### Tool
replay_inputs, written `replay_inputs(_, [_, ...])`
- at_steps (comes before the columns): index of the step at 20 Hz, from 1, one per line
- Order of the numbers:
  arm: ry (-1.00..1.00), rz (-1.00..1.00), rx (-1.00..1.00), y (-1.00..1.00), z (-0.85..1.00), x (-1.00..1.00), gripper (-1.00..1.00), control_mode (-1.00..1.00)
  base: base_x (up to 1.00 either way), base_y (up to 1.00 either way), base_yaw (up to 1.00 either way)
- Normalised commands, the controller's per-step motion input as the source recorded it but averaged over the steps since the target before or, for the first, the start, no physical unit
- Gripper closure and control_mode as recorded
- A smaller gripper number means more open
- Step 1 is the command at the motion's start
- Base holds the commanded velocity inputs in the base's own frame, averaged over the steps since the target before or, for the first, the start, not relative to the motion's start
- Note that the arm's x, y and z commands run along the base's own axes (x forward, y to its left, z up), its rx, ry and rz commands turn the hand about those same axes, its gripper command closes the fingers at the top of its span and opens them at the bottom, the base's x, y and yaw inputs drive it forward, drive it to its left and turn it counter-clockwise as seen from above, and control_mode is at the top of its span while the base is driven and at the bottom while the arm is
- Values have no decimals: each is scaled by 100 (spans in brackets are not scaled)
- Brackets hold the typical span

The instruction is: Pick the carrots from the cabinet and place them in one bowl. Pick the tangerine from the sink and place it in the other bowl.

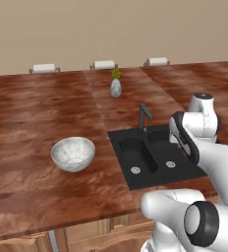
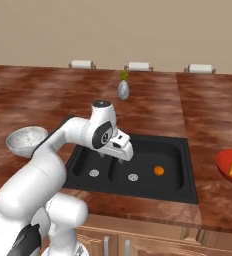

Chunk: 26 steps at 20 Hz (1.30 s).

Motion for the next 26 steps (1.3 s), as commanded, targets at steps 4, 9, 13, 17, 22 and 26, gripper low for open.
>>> replay_inputs(4, [0, -9, 0, -37, -7, 11, -100, -100, 0, 0, 0])
replay_inputs(9, [-4, -7, 0, -34, -9, 16, -100, -100, 0, 0, 0])
replay_inputs(13, [-8, -2, 0, -20, -12, 26, -100, -100, 0, 0, 0])
replay_inputs(17, [-6, -1, 0, -19, -14, 29, -100, -100, 0, 0, 0])
replay_inputs(22, [-6, 0, 0, -17, -16, 30, -100, -100, 0, 0, 0])
replay_inputs(26, [-1, 0, -1, -19, -16, 33, -100, -100, 0, 0, 0])
